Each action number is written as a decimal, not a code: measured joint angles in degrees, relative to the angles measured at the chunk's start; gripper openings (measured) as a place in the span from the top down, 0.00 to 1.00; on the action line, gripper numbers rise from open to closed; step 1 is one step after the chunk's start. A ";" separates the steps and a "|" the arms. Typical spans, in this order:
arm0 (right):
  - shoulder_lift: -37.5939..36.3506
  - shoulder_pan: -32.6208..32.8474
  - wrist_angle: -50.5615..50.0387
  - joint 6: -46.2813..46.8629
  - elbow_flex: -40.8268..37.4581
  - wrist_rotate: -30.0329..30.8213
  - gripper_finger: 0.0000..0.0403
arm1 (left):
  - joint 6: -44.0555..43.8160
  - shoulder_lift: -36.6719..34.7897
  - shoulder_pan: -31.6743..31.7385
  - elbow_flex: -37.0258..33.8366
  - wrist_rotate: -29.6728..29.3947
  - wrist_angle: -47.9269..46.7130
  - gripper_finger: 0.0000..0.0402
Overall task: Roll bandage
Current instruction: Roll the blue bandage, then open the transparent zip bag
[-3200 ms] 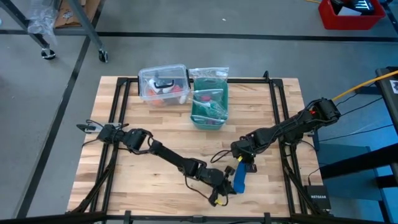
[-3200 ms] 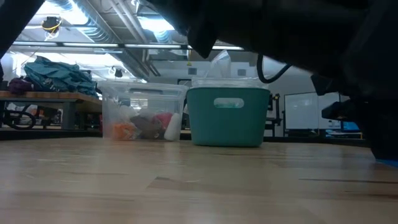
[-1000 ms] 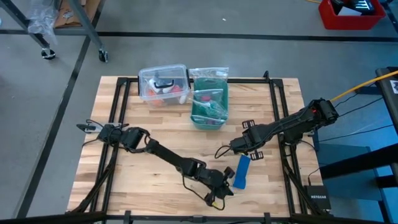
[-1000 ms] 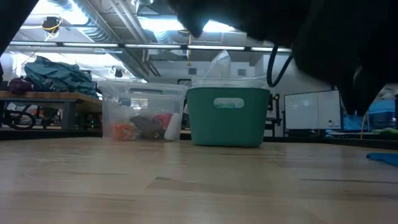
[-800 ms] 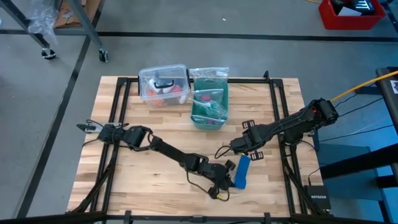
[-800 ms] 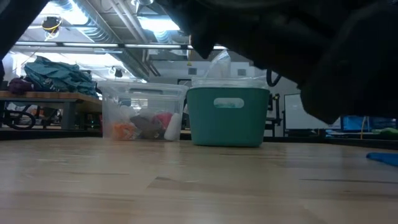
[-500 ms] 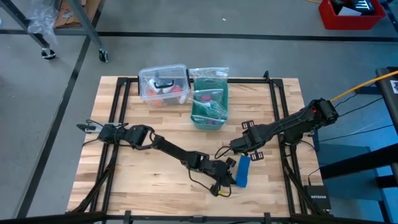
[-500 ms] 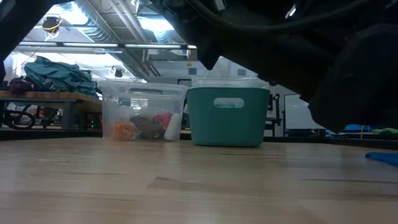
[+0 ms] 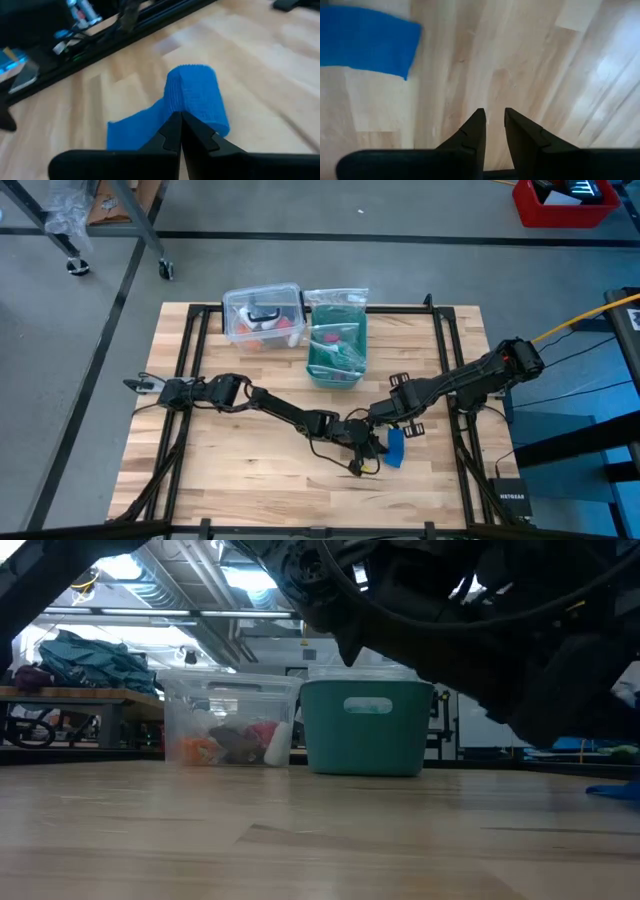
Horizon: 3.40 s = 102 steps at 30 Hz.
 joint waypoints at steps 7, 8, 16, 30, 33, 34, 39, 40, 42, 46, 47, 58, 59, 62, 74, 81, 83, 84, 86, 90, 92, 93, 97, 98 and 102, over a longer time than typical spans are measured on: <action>-2.11 -0.02 -1.10 0.04 -0.02 -0.21 0.81 | -1.12 0.07 2.18 -0.17 -4.57 0.86 1.00; -2.56 0.05 -1.14 0.04 -0.02 -0.26 0.81 | -1.83 0.06 2.20 -0.17 -4.43 0.90 1.00; -8.64 0.11 -1.20 0.03 0.00 0.40 0.81 | -0.05 -1.88 0.61 -0.17 -4.38 0.64 1.00; -13.22 0.11 -0.22 0.07 0.02 2.32 0.81 | 0.23 -2.98 -2.65 -0.15 2.43 -0.19 1.00; -13.22 0.11 1.24 -0.02 0.02 2.49 0.81 | 0.07 -2.34 -2.69 -0.08 2.57 -0.36 1.00; -13.22 0.11 1.80 -0.02 0.02 2.49 0.81 | 0.02 -2.13 -2.55 -0.08 2.55 -0.56 1.00; -13.22 0.11 3.25 -0.07 0.02 2.43 0.81 | -1.96 -0.02 -1.94 -0.08 2.41 0.18 1.00; -13.22 0.11 3.28 -0.07 0.02 2.43 0.81 | -2.27 0.28 -1.84 -0.08 2.41 0.47 1.00; -13.22 0.11 3.25 -0.07 0.02 2.40 0.81 | -2.62 0.91 -1.71 -0.08 2.41 1.55 1.00; -13.22 0.09 3.46 -0.08 0.02 2.33 0.81 | -2.72 1.01 -1.29 -0.08 2.42 2.52 1.00; -13.22 0.09 3.42 -0.09 0.02 2.30 0.81 | -2.73 1.01 -1.11 -0.08 2.40 2.56 1.00; -13.22 0.07 6.55 -0.09 0.00 1.93 0.81 | -4.32 1.01 3.21 -0.08 -2.32 3.48 1.00; -13.22 0.06 6.58 -0.07 0.00 1.83 0.81 | -5.24 1.01 3.84 -0.08 -2.54 3.48 1.00; -13.22 0.05 6.53 -0.07 0.01 1.37 0.81 | -7.16 1.01 5.69 -0.08 -2.79 3.48 1.00; -13.22 0.07 6.05 -0.11 0.00 1.33 0.81 | -17.08 -0.20 6.81 -0.19 4.09 3.91 1.00; -13.22 0.09 6.02 -1.57 0.00 2.89 0.81 | -9.67 -3.05 1.91 -0.13 4.98 4.10 1.00; -13.22 0.07 6.12 -1.75 0.00 3.07 0.81 | -7.22 -3.06 1.24 -0.13 4.77 3.77 1.00; -13.22 0.09 6.10 -1.75 0.00 3.12 0.81 | -6.53 -3.06 0.95 -0.13 4.74 3.14 1.00; -13.22 0.09 6.08 -1.73 0.00 3.16 0.81 | -6.84 -2.71 0.61 -0.11 4.66 1.81 1.00; -13.22 0.09 6.02 -1.73 0.00 3.23 0.81 | -13.58 -2.45 -0.29 -0.17 4.67 -2.45 1.00; -13.22 0.09 6.10 -1.73 0.00 2.99 0.81 | -14.54 -3.53 -1.09 -0.19 4.62 -3.08 1.00; -13.22 0.09 6.03 -1.73 0.00 2.91 0.81 | -14.38 -4.48 -1.52 -0.19 4.54 -3.22 1.00; -13.26 0.09 5.73 -1.73 0.00 2.89 0.81 | -9.74 -10.69 -3.32 -0.08 4.19 -7.44 1.00; -13.40 0.09 5.81 -1.73 -0.02 2.91 0.81 | -8.07 -12.32 -3.69 -0.08 3.53 -10.34 1.00; -14.25 0.09 5.84 -1.73 -0.04 3.15 0.81 | -1.62 -19.97 -4.35 -0.11 -2.15 -23.88 1.00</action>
